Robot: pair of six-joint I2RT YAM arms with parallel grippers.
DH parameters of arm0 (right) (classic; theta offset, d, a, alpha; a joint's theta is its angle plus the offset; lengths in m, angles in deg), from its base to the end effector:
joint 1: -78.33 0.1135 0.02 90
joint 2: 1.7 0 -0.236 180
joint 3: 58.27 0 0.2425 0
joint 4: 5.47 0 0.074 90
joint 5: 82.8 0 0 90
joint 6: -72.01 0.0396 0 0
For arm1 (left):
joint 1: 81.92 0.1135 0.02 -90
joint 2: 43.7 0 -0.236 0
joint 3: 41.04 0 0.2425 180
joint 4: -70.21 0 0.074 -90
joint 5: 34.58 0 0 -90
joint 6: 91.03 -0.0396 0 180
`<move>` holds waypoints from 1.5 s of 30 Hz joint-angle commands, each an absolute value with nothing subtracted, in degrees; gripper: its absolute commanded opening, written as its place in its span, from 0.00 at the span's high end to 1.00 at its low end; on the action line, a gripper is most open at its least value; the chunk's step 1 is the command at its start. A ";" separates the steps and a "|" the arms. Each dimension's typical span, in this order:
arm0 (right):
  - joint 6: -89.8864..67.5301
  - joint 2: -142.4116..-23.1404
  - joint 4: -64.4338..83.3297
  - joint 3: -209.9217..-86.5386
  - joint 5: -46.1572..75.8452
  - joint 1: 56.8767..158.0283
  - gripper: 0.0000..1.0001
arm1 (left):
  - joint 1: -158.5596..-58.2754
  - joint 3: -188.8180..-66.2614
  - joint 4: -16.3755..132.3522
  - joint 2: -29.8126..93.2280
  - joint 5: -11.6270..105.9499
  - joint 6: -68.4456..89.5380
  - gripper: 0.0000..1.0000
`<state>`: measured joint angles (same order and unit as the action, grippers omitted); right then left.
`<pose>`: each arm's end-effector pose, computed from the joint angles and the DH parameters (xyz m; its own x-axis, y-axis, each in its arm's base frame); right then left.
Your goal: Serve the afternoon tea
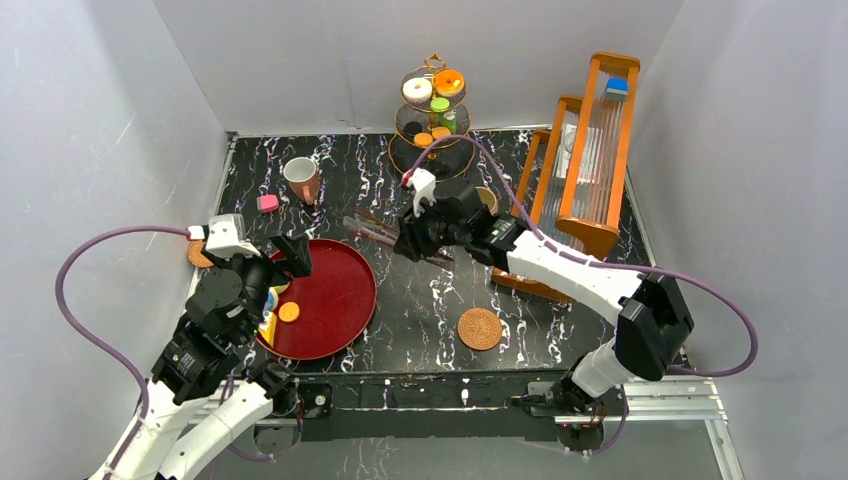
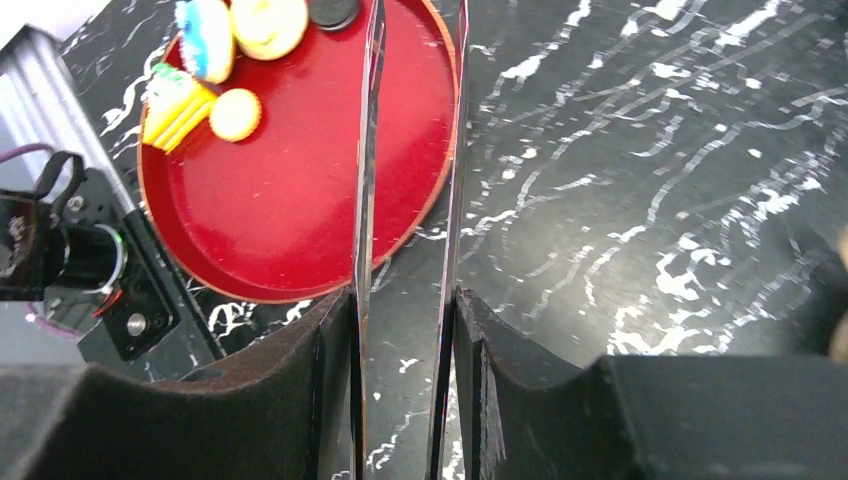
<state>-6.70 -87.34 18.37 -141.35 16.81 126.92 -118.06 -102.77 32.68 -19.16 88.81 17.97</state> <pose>0.2236 0.2635 0.2877 -0.4525 -0.2213 -0.8638 -0.7646 0.5948 0.2481 0.0981 -0.0447 0.3575 -0.0202 -0.3219 -0.9466 0.0438 0.9456 -0.3225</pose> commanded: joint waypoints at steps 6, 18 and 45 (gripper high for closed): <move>-8.26 -93.21 7.50 -142.19 18.02 137.31 0.53 | -118.30 -109.82 30.62 -18.65 87.15 21.74 0.08; -11.93 -104.59 8.05 -149.02 18.02 146.26 0.50 | -118.24 -113.37 29.96 -19.26 86.94 24.39 0.08; -17.03 -114.98 12.79 -156.26 12.46 149.34 0.44 | -118.30 -113.76 29.48 -21.11 88.26 23.57 0.08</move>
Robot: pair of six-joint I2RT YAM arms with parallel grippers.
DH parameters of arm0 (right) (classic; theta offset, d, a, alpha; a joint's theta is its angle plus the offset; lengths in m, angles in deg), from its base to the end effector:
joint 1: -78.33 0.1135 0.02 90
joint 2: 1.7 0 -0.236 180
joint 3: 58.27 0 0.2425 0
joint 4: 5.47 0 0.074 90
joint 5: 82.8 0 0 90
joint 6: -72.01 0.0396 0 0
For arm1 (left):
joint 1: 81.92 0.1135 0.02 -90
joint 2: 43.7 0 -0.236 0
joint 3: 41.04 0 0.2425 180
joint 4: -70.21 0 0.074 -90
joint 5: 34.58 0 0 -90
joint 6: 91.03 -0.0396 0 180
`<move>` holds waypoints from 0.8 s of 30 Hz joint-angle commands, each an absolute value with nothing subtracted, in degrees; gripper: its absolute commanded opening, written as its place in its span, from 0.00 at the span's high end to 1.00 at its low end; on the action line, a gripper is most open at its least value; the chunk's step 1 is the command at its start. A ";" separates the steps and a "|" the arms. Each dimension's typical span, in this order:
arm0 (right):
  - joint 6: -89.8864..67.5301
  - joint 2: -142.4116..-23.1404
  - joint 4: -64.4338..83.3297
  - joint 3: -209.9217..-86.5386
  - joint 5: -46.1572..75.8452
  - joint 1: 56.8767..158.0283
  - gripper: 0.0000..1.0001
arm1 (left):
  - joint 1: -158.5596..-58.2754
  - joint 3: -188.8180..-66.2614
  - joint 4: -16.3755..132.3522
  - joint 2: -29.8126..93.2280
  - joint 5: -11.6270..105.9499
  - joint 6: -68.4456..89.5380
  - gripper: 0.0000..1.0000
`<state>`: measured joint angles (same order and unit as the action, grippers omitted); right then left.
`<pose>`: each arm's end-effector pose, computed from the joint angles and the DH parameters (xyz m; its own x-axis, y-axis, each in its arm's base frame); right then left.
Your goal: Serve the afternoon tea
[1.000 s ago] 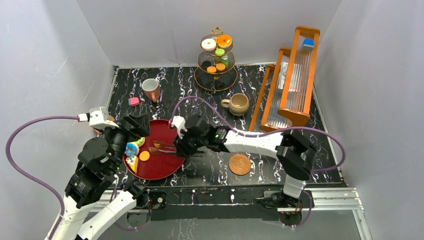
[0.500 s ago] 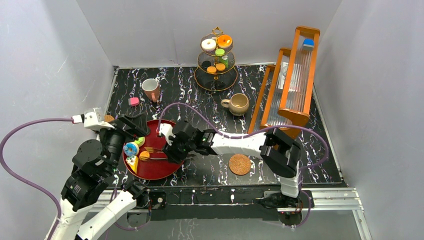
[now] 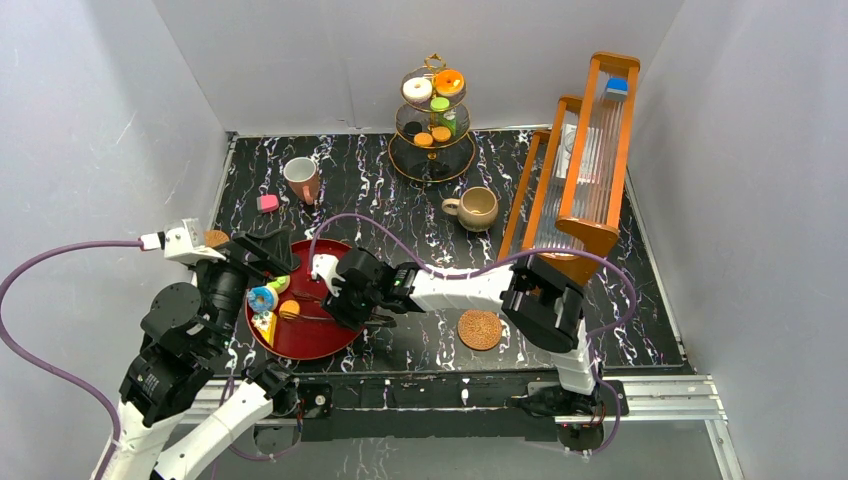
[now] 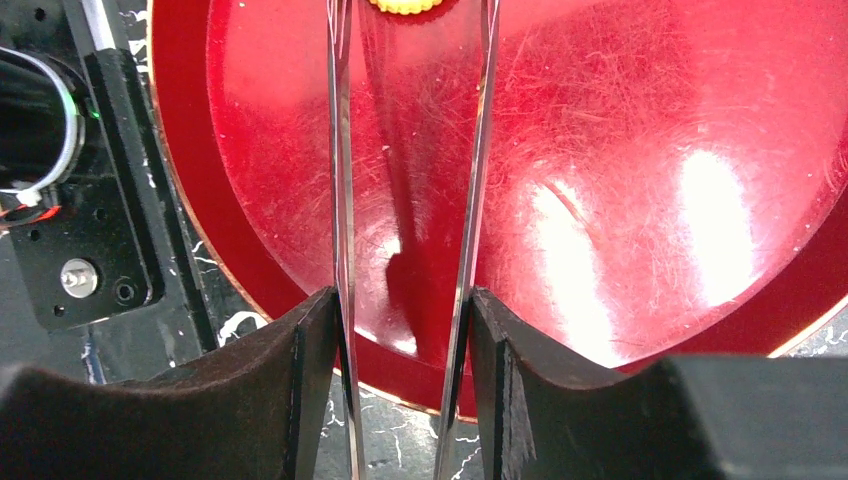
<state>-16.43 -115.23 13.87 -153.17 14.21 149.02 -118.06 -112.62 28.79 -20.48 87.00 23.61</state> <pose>0.1387 0.4106 0.1827 -0.2297 -0.5740 -0.7860 -0.9626 0.2531 0.0965 0.0697 -0.0252 0.4008 0.0543 -0.4794 -0.8759 0.1158 0.8743 -0.4714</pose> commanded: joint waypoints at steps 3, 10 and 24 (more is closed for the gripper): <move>-17.03 -114.71 12.76 -155.99 12.01 149.47 0.47 | -118.28 -113.69 29.51 -21.13 88.36 23.53 0.08; -17.01 -111.82 12.41 -154.06 10.59 149.52 0.53 | -118.29 -113.03 29.69 -20.58 88.95 22.80 0.08; -13.37 -100.83 16.98 -151.27 5.49 144.07 0.57 | -118.30 -108.32 32.39 -17.35 89.42 17.95 0.08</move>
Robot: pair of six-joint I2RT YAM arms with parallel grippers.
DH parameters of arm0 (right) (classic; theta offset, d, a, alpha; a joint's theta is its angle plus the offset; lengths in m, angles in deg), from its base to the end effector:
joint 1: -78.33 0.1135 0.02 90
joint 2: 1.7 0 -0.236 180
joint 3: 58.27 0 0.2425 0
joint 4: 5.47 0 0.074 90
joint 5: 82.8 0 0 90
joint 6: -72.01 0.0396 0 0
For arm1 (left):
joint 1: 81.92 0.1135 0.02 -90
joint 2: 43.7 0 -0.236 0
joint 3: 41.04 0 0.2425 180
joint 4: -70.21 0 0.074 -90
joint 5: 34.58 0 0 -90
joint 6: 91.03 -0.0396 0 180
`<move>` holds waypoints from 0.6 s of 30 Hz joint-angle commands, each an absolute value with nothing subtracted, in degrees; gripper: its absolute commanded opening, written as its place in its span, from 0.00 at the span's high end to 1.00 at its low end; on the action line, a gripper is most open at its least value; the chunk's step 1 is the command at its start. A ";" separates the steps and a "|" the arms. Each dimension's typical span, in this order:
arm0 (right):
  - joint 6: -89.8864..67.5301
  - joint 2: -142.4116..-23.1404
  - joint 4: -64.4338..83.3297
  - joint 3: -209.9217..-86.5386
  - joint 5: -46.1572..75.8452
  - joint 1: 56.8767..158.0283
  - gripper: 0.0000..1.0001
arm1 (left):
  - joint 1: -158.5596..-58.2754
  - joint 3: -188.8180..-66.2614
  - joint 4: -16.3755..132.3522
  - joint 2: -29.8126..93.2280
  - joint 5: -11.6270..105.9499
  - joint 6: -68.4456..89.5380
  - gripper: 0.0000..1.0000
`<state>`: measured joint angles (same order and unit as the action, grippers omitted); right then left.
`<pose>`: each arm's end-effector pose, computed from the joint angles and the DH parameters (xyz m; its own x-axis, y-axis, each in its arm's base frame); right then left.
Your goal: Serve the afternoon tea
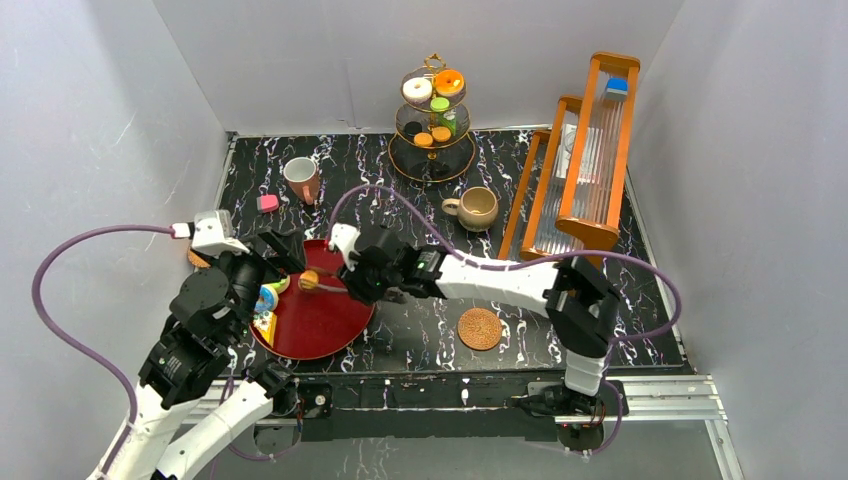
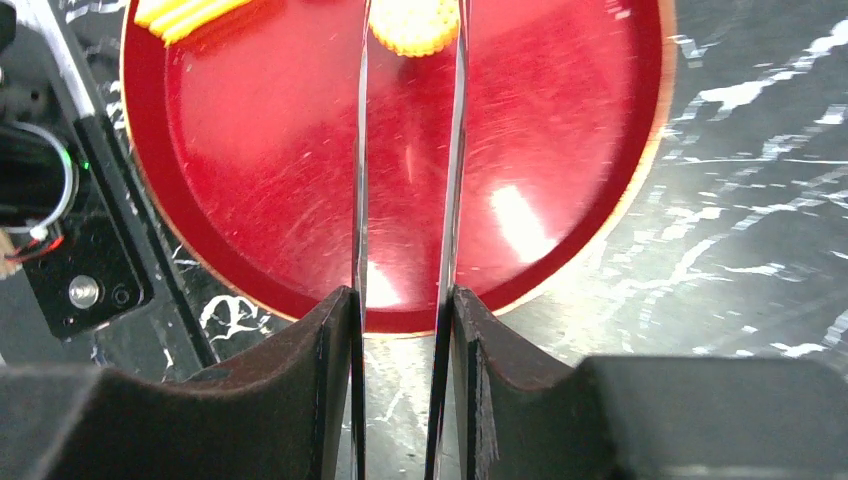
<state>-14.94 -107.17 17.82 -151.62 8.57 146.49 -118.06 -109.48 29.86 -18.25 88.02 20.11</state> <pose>0.1526 0.3834 0.2242 -0.2650 -0.5182 -0.8131 -0.9224 0.3819 0.0572 0.0865 -0.0368 0.3852 0.0123 -0.3852 -0.9228 0.0714 0.9208 -0.3834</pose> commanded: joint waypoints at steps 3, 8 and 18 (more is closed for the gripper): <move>-12.36 -98.05 17.64 -150.80 3.97 142.17 0.58 | -118.30 -107.00 33.68 -16.91 88.72 16.92 0.08; -11.25 -95.53 18.28 -150.64 0.69 137.06 0.59 | -118.30 -104.79 35.05 -15.90 88.05 14.64 0.08; -10.30 -95.60 16.91 -154.77 -5.49 126.92 0.59 | -118.30 -98.36 37.93 -12.03 86.26 11.31 0.07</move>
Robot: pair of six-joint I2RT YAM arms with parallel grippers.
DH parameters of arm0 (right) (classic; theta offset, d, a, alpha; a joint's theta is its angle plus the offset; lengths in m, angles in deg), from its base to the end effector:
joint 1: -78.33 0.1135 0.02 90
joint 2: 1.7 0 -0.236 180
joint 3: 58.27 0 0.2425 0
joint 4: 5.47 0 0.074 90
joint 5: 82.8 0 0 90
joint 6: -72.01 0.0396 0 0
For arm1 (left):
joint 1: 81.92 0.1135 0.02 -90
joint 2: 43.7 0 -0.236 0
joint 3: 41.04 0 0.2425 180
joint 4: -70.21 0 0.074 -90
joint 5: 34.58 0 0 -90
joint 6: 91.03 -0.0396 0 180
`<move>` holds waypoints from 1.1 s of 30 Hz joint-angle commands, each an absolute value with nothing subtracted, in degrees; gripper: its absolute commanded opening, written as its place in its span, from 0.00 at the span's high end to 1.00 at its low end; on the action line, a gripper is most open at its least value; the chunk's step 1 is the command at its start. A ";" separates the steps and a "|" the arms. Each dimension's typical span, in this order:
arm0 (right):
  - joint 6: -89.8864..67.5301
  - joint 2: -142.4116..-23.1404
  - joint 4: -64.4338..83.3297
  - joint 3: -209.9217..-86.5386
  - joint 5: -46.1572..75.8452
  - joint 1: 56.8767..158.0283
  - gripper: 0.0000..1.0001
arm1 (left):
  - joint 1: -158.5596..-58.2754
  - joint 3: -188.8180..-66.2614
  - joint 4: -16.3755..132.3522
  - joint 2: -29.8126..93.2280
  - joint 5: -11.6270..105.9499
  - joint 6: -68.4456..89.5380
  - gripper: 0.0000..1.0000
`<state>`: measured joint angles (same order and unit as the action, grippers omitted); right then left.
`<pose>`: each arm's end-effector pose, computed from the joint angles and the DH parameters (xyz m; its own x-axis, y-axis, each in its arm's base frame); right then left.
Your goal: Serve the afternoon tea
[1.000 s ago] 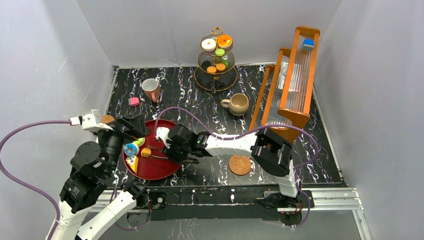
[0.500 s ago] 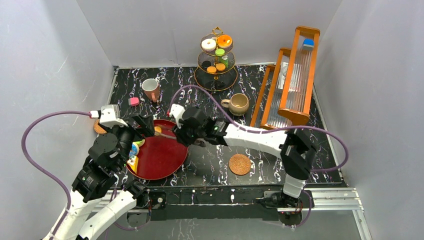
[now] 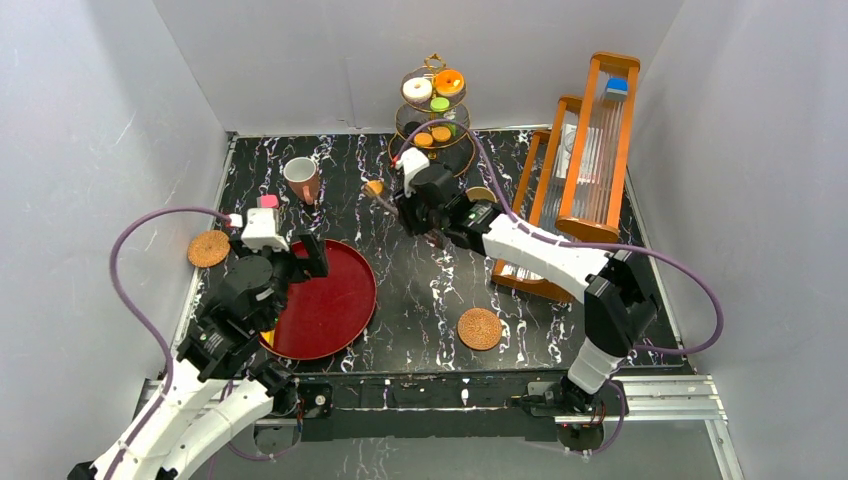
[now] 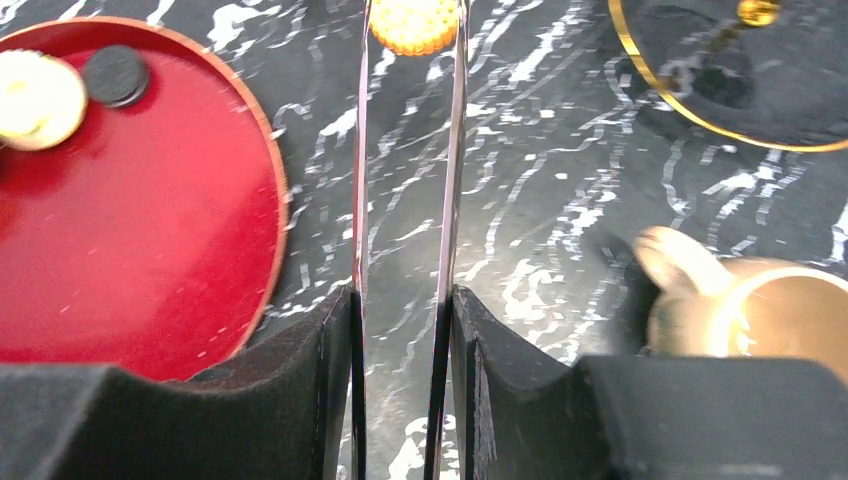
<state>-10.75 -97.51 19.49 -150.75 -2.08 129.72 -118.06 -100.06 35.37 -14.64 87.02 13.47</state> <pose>0.2456 0.2973 0.2806 -0.3794 -0.2758 -0.8832 -0.6399 0.7677 0.0352 0.1181 -0.0606 0.3401 -0.0867 -0.2007 -0.9758 0.0609 0.9766 -0.2063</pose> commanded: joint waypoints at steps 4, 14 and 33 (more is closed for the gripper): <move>-10.60 -97.58 16.71 -158.29 -6.44 124.04 0.59 | -118.30 -99.06 37.36 -8.28 83.63 10.58 0.07; -9.37 -104.37 15.49 -166.07 -7.58 120.07 0.59 | -118.30 -97.69 36.47 -7.56 82.76 10.15 0.07; -5.34 -114.56 13.35 -176.09 -7.60 115.77 0.59 | -118.28 -97.03 36.20 -9.81 82.31 9.62 0.07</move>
<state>-7.14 -113.35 18.11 -171.23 -6.80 116.61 -118.06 -97.08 35.94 -9.11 82.58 10.32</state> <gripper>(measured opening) 0.446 0.927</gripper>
